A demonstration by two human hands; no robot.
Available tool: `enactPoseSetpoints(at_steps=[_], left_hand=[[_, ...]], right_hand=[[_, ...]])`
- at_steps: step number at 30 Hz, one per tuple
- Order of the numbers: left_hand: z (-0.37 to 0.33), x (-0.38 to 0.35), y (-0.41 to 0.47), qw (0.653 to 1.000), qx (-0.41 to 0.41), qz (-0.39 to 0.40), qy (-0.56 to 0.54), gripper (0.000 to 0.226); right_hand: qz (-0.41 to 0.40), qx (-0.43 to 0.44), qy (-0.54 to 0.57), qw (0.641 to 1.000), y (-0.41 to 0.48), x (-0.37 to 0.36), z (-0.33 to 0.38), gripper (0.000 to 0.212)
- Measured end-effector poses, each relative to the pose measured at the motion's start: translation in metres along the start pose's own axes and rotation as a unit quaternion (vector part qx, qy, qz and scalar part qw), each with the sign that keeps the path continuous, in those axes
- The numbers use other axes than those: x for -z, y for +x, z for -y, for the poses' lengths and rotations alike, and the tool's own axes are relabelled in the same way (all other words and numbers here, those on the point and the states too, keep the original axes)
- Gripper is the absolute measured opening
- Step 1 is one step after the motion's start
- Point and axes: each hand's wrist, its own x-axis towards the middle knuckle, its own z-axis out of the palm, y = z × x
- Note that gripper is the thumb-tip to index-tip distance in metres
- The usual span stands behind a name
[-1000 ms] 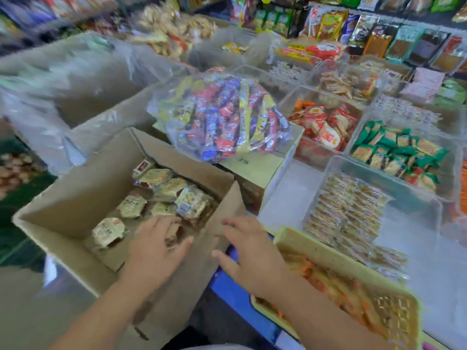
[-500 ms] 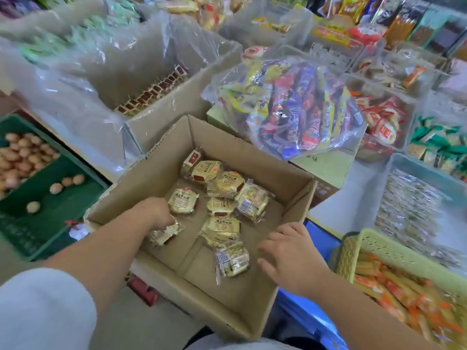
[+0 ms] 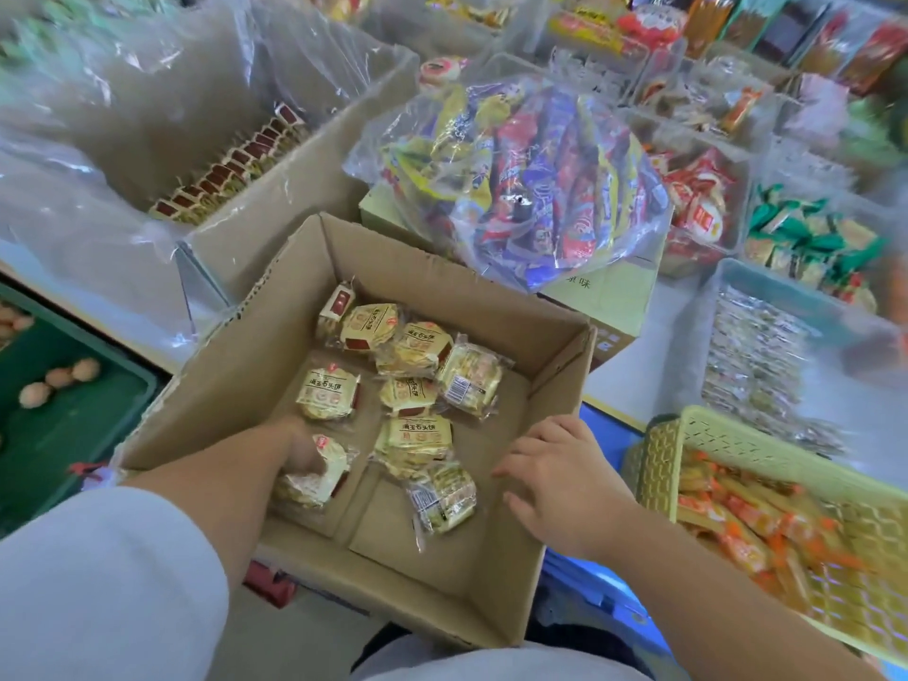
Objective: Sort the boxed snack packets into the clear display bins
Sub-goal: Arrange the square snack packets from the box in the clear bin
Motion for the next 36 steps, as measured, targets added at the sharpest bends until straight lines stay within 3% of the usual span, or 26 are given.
enactPoseSetpoints(at_steps=[4, 9, 12, 16, 20, 24, 29, 33, 36], left_hand=[[-0.005, -0.001, 0.000, 1.000, -0.011, 0.014, -0.005, 0.064], [-0.009, 0.029, -0.013, 0.997, -0.076, 0.017, -0.027, 0.043], [-0.010, 0.048, -0.025, 0.979, -0.111, 0.025, -0.169, 0.045], [-0.037, 0.050, -0.037, 0.937, -0.134, 0.109, -0.302, 0.041], [-0.075, 0.017, -0.041, 0.909, -0.084, 0.137, -0.385, 0.060], [-0.105, -0.007, -0.037, 0.874, -0.084, 0.092, -0.470, 0.093], [-0.118, -0.017, -0.031, 0.845, -0.072, 0.100, -0.520, 0.094], [-0.111, -0.020, -0.030, 0.848, -0.078, 0.095, -0.515, 0.093], [-0.092, -0.013, -0.036, 0.881, -0.125, 0.068, -0.450, 0.091]], right_hand=[[-0.007, -0.002, 0.008, 1.000, 0.002, -0.002, 0.000, 0.050], [-0.024, -0.002, 0.015, 1.000, 0.000, -0.005, -0.001, 0.043], [-0.027, 0.005, 0.015, 1.000, 0.000, -0.005, -0.002, 0.042], [-0.040, 0.002, 0.026, 0.999, 0.002, -0.005, -0.001, 0.038], [-0.043, 0.001, 0.030, 0.999, 0.001, -0.004, -0.001, 0.038], [-0.045, -0.002, 0.031, 0.998, 0.000, -0.003, 0.000, 0.038], [-0.044, -0.001, 0.034, 0.998, -0.001, -0.002, 0.000, 0.039], [-0.042, -0.002, 0.045, 0.998, -0.001, 0.000, 0.000, 0.039], [-0.038, -0.004, 0.037, 0.999, -0.002, -0.002, -0.002, 0.039]])
